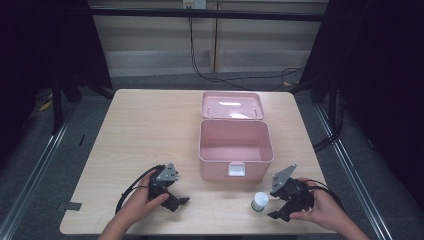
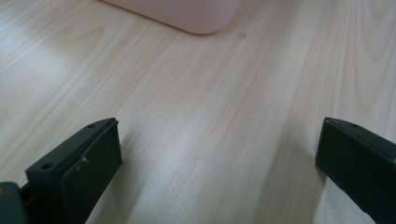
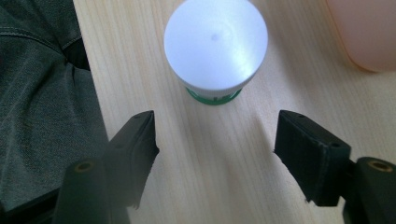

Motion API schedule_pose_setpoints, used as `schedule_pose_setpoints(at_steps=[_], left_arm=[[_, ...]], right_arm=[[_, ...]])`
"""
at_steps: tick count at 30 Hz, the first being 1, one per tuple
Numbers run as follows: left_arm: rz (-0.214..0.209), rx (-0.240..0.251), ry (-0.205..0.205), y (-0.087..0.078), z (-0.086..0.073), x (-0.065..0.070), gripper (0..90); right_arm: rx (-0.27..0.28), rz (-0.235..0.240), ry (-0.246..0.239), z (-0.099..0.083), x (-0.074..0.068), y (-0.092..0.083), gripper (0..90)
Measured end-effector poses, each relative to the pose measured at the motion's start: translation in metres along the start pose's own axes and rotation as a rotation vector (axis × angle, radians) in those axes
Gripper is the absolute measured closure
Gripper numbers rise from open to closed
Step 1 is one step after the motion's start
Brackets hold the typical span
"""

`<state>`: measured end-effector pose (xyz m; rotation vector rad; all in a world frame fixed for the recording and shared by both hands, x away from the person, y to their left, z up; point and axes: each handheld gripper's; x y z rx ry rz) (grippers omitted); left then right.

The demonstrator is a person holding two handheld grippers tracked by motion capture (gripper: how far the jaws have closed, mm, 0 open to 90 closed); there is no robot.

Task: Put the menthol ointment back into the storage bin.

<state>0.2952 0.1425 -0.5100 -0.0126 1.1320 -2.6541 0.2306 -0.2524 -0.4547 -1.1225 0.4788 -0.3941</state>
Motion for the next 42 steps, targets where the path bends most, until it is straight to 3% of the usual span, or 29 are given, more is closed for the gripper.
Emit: schedule_pose_setpoints(at_steps=[22,31,42], left_arm=[[0.000,0.000,0.000,0.000,0.000,0.000,0.0],[0.000,0.000,0.000,0.000,0.000,0.000,0.0],[-0.001,-0.003,0.004,0.000,0.000,0.000,0.0]], right_arm=[[-0.040,0.003,-0.020,0.033,-0.006,-0.001,40.2],[-0.056,0.016,-0.032,0.041,-0.006,-0.001,49.4],[-0.083,0.009,-0.046,0.048,-0.007,-0.010,50.2]])
Point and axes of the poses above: each handheld gripper's, and its own axes: y roughly forward along the jaws, z roughly out of its top, x roughly to its right, and after that the axes turned 10 degrees about y, right-handed
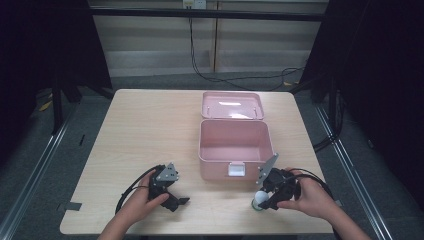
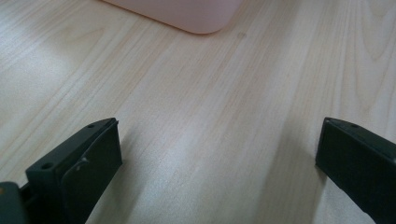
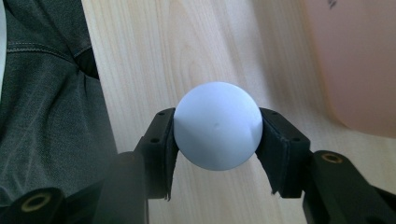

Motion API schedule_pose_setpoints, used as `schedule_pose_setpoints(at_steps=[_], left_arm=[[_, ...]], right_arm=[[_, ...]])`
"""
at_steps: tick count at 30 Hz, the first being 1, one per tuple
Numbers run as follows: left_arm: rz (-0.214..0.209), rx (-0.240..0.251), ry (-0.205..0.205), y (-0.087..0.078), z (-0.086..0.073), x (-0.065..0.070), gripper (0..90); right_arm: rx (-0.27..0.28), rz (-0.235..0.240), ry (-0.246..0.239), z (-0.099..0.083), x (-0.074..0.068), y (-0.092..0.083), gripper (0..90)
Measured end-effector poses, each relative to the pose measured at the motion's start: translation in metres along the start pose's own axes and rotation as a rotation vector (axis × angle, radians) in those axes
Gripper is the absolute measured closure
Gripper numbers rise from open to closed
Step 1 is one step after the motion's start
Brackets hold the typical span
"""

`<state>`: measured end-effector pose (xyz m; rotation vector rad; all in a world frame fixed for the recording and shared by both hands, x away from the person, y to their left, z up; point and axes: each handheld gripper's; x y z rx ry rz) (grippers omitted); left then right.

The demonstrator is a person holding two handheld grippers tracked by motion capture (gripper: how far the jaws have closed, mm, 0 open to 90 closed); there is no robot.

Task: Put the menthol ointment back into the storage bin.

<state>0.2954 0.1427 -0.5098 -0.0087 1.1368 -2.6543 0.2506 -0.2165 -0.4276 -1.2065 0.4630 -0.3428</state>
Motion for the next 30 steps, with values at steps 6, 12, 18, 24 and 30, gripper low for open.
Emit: schedule_pose_setpoints(at_steps=[6,12,18,24,30], left_arm=[[0.000,0.003,-0.004,0.000,0.000,0.000,0.0],[0.000,0.003,-0.003,0.000,0.000,0.000,0.0],[0.000,0.003,-0.004,0.000,0.000,0.000,0.0],[0.001,0.003,-0.004,0.000,0.000,0.000,0.0],[0.000,0.004,-0.005,0.000,0.000,0.000,0.0]], right_arm=[[0.000,0.002,0.004,0.003,0.000,-0.014,50.2],[-0.018,0.003,0.010,0.006,0.000,-0.027,50.3],[-0.016,0.002,0.003,0.011,0.002,-0.041,50.2],[-0.012,-0.005,0.008,0.014,0.004,-0.058,50.2],[-0.016,-0.020,0.021,0.019,0.008,-0.076,50.3]])
Point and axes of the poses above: each handheld gripper's, and its own axes: y roughly forward along the jaws, z roughly out of its top, x roughly to its right, and after that the axes turned 10 degrees about y, right-handed
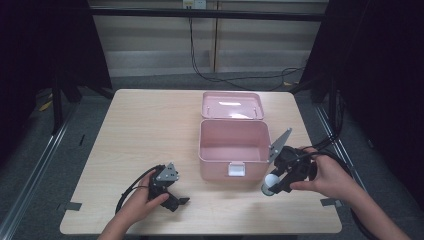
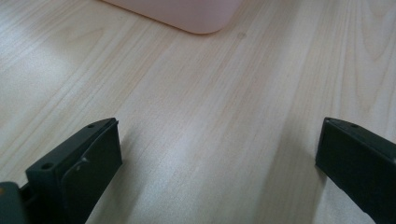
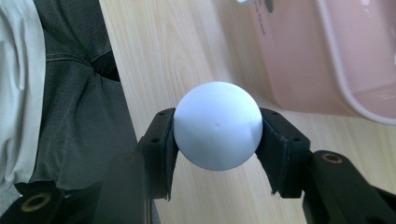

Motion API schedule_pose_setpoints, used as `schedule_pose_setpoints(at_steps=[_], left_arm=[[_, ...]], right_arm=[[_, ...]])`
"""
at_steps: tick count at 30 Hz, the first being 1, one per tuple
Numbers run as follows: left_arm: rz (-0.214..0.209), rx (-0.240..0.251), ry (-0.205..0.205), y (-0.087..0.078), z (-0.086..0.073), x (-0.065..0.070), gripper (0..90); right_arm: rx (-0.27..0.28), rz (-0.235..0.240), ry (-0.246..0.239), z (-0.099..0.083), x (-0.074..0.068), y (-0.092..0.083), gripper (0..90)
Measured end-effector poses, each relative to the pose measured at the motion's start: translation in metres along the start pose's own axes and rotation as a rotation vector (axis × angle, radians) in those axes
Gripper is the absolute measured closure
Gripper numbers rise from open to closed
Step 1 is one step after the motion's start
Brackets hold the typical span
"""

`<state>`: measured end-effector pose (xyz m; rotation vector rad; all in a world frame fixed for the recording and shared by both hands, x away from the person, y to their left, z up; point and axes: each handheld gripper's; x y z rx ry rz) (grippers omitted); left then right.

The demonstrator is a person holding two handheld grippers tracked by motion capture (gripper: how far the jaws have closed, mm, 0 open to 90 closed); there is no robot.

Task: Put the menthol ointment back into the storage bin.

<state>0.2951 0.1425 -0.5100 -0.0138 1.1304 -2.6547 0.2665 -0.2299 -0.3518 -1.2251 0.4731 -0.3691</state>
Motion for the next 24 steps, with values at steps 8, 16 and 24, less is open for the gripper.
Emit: schedule_pose_setpoints(at_steps=[8,16,24], left_arm=[[0.002,-0.001,0.004,0.000,0.000,0.000,0.0],[0.002,0.000,0.003,0.000,0.000,0.000,0.0],[0.002,0.000,0.003,0.000,0.000,0.000,0.0]], right_arm=[[0.002,-0.013,0.008,0.007,0.002,-0.024,50.3],[0.005,-0.026,0.014,0.017,0.001,-0.042,50.3],[0.018,-0.030,0.022,0.031,0.003,-0.056,50.3]])
Point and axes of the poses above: each handheld gripper's, and its own axes: y roughly forward along the jaws, z roughly out of its top, x roughly to its right, and after that the axes turned 10 degrees about y, right-handed
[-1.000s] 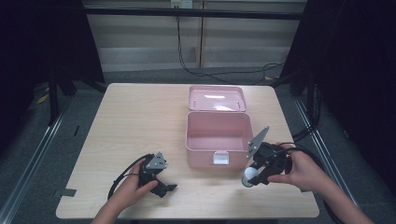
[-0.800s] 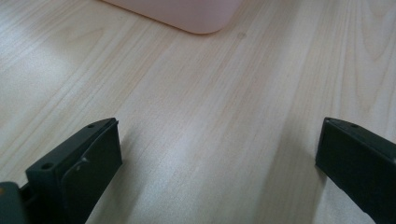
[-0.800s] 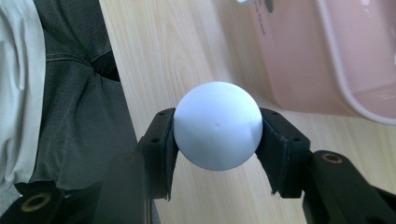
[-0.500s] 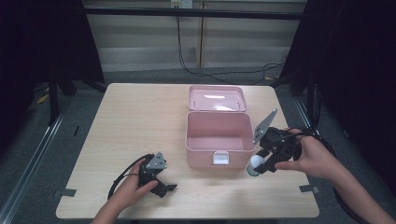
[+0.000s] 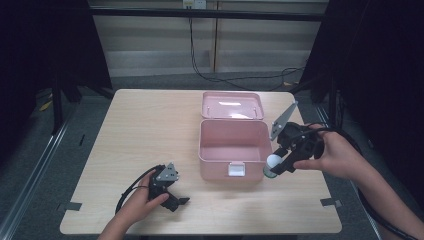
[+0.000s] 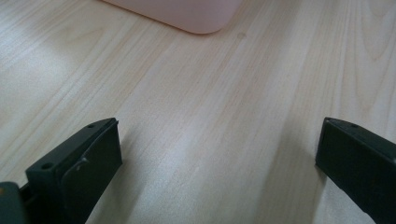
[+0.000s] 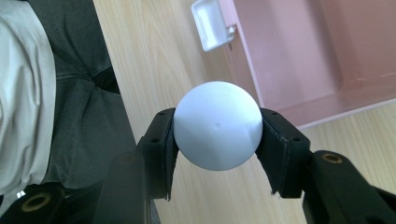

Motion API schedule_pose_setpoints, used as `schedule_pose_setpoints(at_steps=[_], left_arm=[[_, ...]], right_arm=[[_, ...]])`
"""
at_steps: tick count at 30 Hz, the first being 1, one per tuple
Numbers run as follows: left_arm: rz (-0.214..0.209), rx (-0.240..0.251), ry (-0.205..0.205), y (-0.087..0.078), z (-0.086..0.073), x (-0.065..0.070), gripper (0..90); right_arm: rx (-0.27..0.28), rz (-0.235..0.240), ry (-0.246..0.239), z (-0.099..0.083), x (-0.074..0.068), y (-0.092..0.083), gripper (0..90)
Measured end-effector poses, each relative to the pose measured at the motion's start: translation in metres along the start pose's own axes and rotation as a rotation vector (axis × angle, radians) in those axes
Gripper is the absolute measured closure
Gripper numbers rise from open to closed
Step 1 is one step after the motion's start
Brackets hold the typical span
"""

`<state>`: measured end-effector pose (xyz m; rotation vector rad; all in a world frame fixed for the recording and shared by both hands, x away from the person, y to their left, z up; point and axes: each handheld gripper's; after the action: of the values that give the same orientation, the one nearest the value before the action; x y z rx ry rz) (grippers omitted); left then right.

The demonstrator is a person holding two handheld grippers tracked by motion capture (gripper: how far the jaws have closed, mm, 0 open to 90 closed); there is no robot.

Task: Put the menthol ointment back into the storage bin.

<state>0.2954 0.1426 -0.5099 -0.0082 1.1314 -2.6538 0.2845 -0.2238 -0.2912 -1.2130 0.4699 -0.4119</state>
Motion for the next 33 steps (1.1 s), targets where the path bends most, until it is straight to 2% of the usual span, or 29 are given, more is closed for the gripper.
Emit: schedule_pose_setpoints(at_steps=[9,10,17,18,25,33], left_arm=[[0.000,0.000,-0.001,0.000,0.000,0.000,0.0],[0.000,0.000,-0.001,0.000,0.000,0.000,0.0],[0.000,0.000,-0.001,0.000,0.000,0.000,0.0],[0.000,0.000,-0.002,0.000,0.000,0.000,0.0],[-0.002,-0.002,0.000,0.000,0.000,0.000,0.0],[-0.002,-0.002,0.000,0.000,0.000,0.000,0.0]], right_arm=[[0.016,-0.016,0.005,0.016,0.004,-0.010,50.3],[0.015,-0.018,0.018,0.020,0.005,-0.011,50.3],[0.014,-0.029,0.032,0.032,0.012,-0.008,50.3],[0.014,-0.029,0.045,0.033,0.013,-0.007,50.3],[0.007,-0.064,0.040,0.050,0.015,-0.004,50.3],[-0.006,-0.074,0.020,0.072,0.015,0.002,50.3]])
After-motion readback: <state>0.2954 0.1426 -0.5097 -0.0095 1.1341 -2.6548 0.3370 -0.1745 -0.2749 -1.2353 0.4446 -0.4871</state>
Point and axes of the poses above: each handheld gripper's, and its own axes: y roughly forward along the jaws, z roughly out of its top, x roughly to its right, and after that the axes turned 10 degrees about y, right-handed
